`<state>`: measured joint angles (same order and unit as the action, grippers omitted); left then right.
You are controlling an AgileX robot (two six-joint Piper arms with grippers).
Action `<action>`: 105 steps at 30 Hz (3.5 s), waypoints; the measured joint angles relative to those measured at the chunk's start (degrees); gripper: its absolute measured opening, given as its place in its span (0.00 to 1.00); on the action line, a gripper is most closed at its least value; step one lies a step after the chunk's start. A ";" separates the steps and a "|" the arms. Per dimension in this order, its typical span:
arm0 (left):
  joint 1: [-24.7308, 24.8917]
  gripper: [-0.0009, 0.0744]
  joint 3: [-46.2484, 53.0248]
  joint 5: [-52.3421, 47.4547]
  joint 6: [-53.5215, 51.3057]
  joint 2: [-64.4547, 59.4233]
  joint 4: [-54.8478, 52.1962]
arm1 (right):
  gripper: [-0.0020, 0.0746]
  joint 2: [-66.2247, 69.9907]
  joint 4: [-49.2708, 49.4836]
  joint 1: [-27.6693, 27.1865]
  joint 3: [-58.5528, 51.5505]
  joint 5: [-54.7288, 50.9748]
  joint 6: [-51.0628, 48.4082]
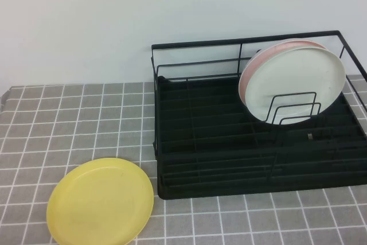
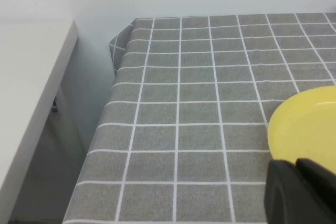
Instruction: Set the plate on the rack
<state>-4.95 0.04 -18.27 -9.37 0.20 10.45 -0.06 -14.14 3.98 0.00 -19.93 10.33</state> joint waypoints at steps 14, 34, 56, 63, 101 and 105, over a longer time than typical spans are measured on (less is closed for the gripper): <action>0.00 0.01 0.00 0.00 0.12 0.00 0.00 | 0.02 0.06 0.00 0.00 0.00 0.00 0.00; 0.00 0.01 0.00 5.35 4.01 0.00 34.28 | 0.02 0.06 20.64 0.00 0.00 18.28 15.56; 0.00 0.01 0.00 5.12 3.47 0.00 59.33 | 0.02 0.04 24.46 0.00 1.36 32.95 17.18; 0.00 0.01 -5.80 0.15 -15.31 -0.04 66.40 | 0.02 0.86 10.04 0.00 15.16 24.87 10.29; -0.09 0.01 -30.46 -12.54 -14.40 -40.83 24.66 | 0.02 49.60 33.02 12.61 48.73 -30.15 -13.26; -0.09 0.01 -33.04 -14.35 -14.40 -48.81 24.51 | 0.02 52.39 43.27 12.61 48.73 -32.24 -25.24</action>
<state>-5.05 -33.00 -32.63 -23.77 -48.61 34.97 52.33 29.13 16.59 48.73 -52.17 -14.91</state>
